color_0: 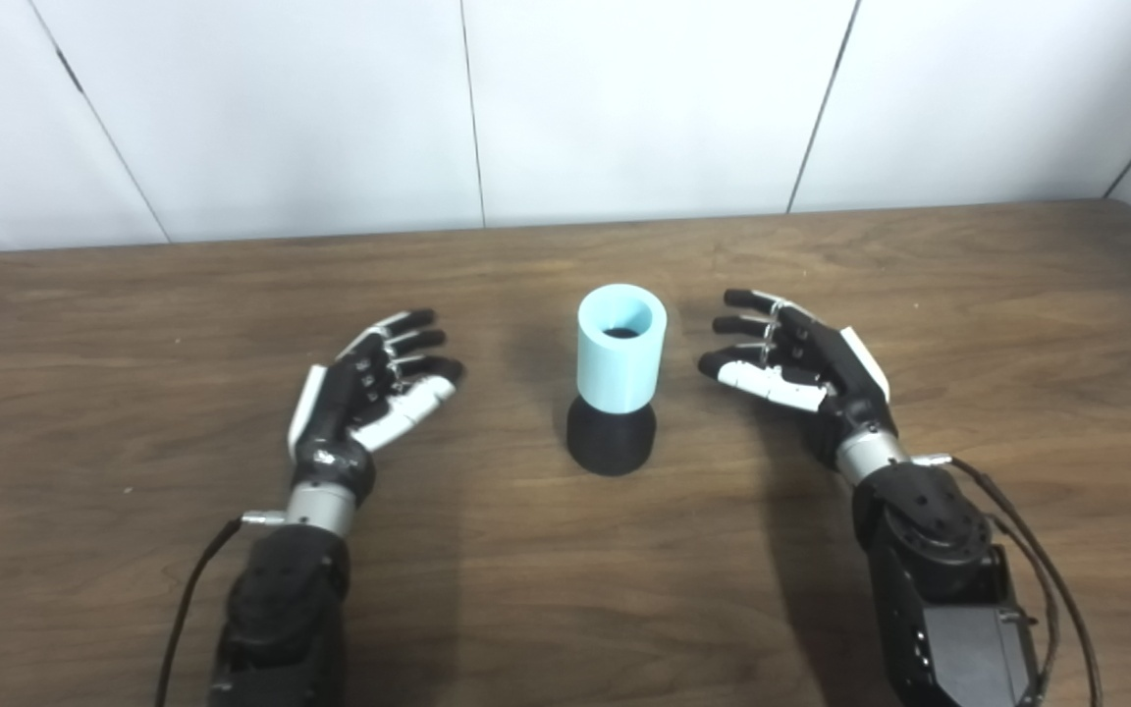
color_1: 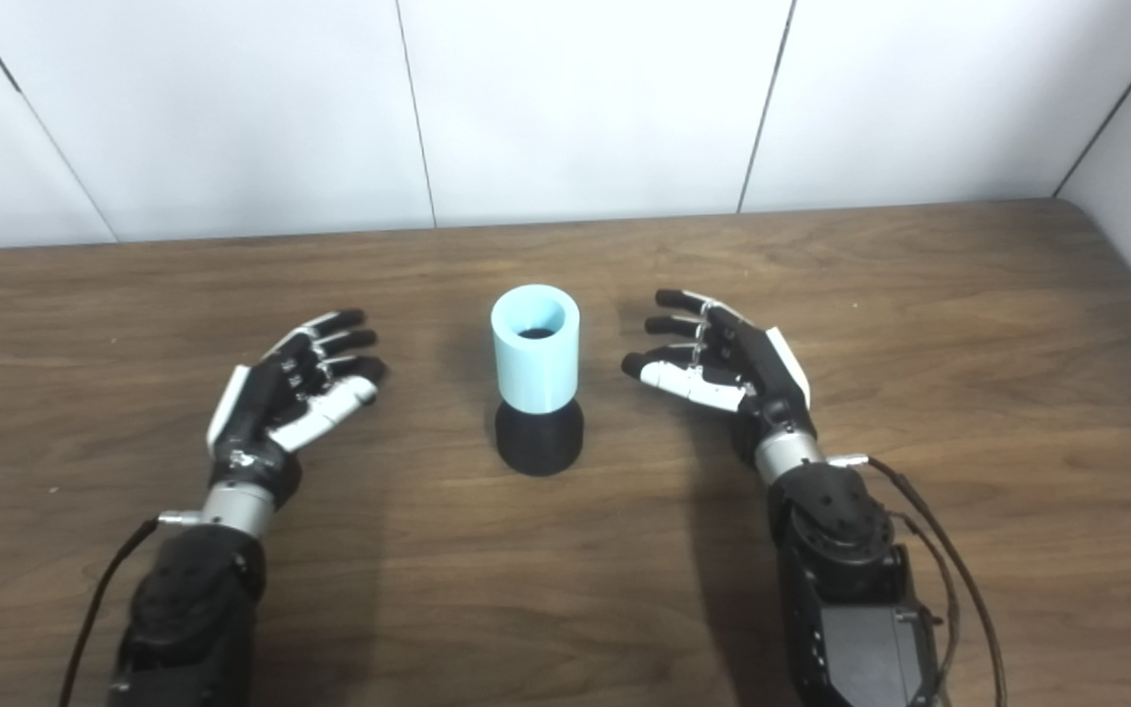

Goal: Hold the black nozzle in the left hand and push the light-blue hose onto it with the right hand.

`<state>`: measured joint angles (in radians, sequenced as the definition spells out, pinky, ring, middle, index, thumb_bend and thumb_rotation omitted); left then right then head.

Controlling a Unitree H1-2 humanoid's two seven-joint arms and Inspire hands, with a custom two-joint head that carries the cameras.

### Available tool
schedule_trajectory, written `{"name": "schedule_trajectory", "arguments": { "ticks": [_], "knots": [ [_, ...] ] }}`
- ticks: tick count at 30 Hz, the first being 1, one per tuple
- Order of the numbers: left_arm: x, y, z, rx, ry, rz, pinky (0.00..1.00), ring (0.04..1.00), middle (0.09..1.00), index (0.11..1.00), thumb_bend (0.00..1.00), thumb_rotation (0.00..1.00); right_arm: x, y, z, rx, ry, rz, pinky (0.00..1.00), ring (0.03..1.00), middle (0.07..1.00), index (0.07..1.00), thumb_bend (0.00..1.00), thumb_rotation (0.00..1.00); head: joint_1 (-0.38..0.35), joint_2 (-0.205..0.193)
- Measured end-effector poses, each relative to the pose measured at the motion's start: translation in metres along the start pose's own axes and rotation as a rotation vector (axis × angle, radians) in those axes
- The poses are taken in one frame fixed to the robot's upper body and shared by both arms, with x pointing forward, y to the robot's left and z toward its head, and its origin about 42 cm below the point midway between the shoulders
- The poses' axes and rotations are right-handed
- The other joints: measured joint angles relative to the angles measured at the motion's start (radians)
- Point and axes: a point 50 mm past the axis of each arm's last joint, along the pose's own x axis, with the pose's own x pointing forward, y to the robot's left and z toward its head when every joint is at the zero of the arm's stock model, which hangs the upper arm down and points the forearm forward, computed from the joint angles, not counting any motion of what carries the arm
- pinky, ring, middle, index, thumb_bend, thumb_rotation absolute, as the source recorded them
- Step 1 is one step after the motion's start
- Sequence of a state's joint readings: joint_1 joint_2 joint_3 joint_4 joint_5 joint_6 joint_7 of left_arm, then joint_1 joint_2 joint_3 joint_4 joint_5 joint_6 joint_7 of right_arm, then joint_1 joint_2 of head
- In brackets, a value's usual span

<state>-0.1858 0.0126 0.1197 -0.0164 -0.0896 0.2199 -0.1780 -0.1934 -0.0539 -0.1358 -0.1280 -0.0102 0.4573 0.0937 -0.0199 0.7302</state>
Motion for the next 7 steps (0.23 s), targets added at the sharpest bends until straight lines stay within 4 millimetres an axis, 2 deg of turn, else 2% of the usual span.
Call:
{"name": "schedule_trajectory", "arguments": {
  "ticks": [4,7],
  "knots": [
    [-0.0004,0.0029,-0.0004,0.044,-0.019,-0.034,0.64,0.759,0.801,0.795,0.76,0.16,0.0026,-0.0056,-0.0029,-0.015,-0.023,0.000,0.48,0.612,0.689,0.678,0.65,0.12,0.015,-0.003],
    [-0.0010,0.0027,-0.0017,0.049,-0.028,-0.056,0.63,0.758,0.802,0.803,0.77,0.17,0.0028,-0.0060,-0.0055,0.000,-0.045,0.002,0.48,0.616,0.690,0.683,0.66,0.08,0.018,-0.002]
  ]
}}
